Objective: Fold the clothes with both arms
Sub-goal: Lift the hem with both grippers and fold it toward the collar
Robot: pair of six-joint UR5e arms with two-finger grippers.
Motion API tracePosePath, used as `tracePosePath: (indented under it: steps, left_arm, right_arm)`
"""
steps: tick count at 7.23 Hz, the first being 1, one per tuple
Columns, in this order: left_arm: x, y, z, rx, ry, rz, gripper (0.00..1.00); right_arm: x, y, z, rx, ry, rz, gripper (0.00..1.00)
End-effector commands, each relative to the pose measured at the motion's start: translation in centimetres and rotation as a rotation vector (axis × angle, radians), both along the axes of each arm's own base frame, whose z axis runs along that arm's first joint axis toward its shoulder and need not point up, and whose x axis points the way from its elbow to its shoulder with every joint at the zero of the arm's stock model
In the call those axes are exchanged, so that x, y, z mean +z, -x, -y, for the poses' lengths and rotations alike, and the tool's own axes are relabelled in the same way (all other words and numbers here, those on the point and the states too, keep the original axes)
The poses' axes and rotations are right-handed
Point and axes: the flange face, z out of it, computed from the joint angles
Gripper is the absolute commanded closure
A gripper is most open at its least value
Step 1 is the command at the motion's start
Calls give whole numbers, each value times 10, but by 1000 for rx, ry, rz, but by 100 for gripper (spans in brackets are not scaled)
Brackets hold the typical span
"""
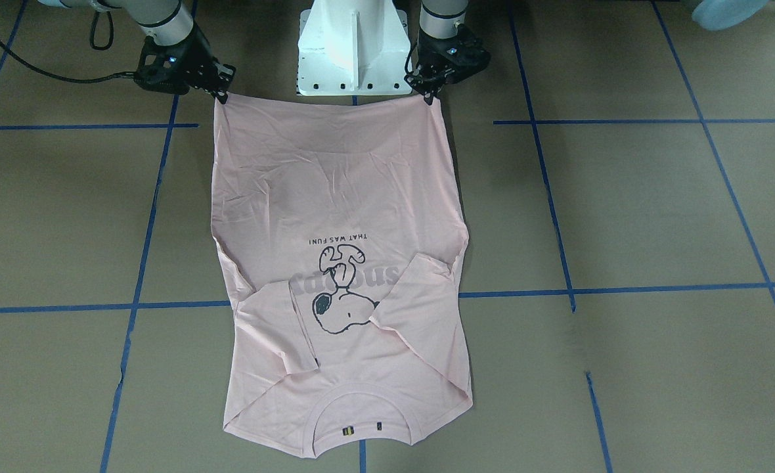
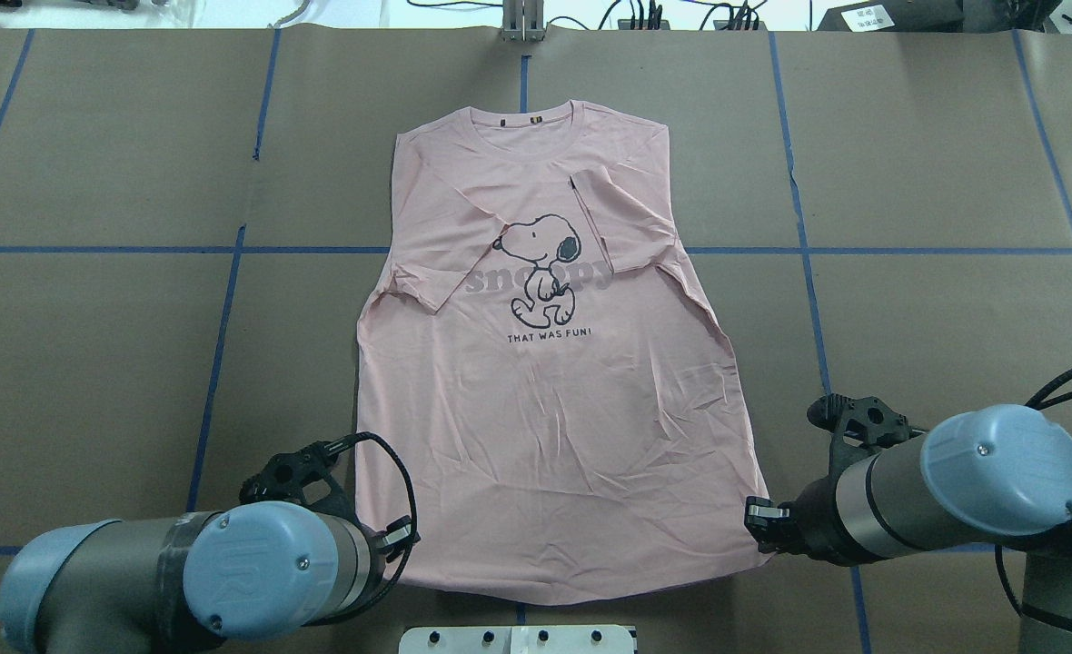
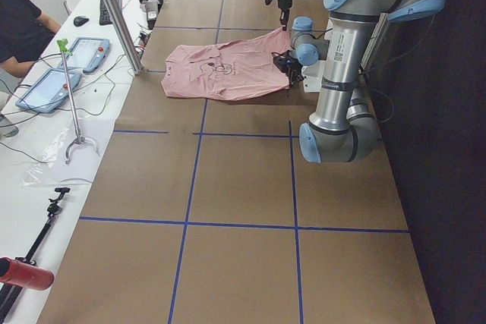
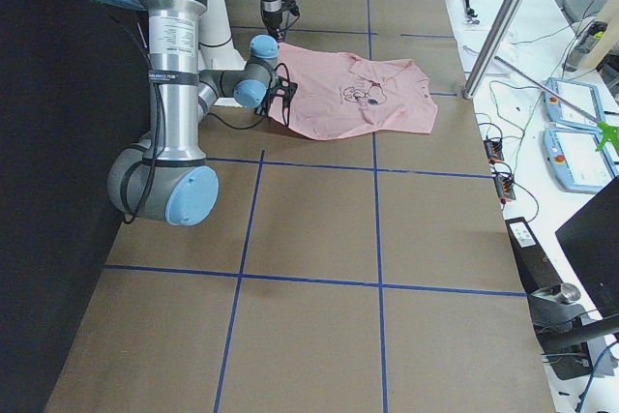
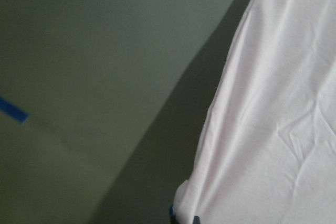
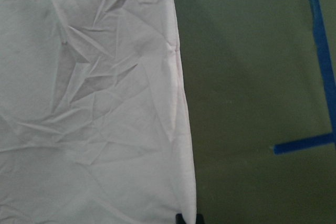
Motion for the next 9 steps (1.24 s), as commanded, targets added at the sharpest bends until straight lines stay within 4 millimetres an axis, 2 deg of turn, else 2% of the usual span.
tracePosePath:
  steps: [1,2,3,4,5,6,8,9]
  left_arm:
    - [-41,60,-24,64,-26,-28,100]
    - [-50,77,-30,135,-28,-40,100]
    - [-50,75,-30,144,-25,-38,100]
    - [-51,75,-23,146,-46,-41,100]
    - [-56,85,4,131,-105,-49,100]
    - [-52,91,36,120,-165,-26,100]
    - [-48,102,119,52,-257,18,100]
    - [-36,100,155,12,-285,22,100]
  right_arm:
    - [-25,-36,-26,-115,67,69,100]
    - [-34,-41,-30,-128,66,90,100]
    - [-35,-40,-23,-114,58,96,100]
    - [-40,-39,2,-80,-2,118,100]
    - [-46,-48,48,-42,-124,148,100]
    - [-47,-56,79,-19,-202,152,100]
    - [-64,-40,163,82,-254,158,100]
    - [-71,-30,204,120,-279,144,100]
